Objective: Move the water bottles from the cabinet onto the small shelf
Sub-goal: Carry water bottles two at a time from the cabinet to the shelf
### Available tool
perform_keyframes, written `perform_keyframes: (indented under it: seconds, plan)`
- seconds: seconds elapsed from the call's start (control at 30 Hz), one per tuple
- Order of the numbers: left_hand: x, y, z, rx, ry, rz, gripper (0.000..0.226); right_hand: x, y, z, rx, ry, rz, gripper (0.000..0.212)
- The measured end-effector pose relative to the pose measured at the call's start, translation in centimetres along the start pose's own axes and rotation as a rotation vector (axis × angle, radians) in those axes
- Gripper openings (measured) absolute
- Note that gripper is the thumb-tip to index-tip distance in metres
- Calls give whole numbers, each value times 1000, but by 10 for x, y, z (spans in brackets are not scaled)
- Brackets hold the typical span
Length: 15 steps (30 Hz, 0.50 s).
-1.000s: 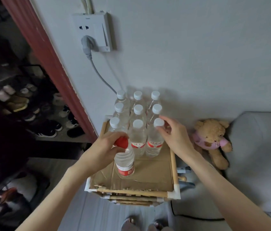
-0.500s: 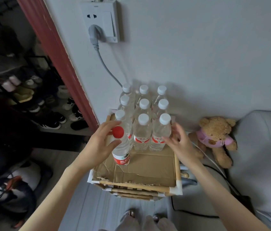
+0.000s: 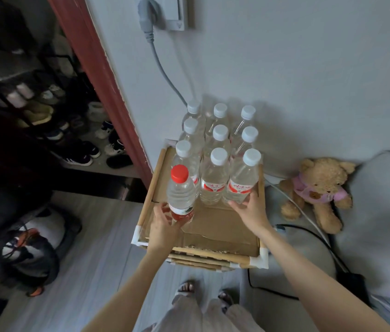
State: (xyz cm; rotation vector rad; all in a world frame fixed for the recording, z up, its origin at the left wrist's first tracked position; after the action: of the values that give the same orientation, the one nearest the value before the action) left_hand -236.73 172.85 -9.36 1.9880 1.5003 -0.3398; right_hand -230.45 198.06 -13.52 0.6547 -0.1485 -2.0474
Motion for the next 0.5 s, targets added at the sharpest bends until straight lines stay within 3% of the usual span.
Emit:
perform_keyframes:
  seconds: [0.17,0.3,0.5]
  plan:
    - [-3,-7,7,68,-20,112,43,0,-2,4,8,-44,-18,72]
    - [6,-3,6,146,63,263,57,-2,1,9,2,-84,-34,60]
    - [14,-11,16,-3,104,40,64,0,4,13,-3,-104,-17,60]
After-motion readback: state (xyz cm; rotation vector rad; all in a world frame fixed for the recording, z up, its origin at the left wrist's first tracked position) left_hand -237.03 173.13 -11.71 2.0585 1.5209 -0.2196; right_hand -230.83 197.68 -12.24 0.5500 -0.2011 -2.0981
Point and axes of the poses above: each hand's wrist, its own y-axis away from the middle knuckle, its own x-axis out of the palm, z = x × y, the point moved 7 cm from there along -y, towards the middle knuckle, and after that the axes turned 10 degrees about -y, right-handed, at the moved point
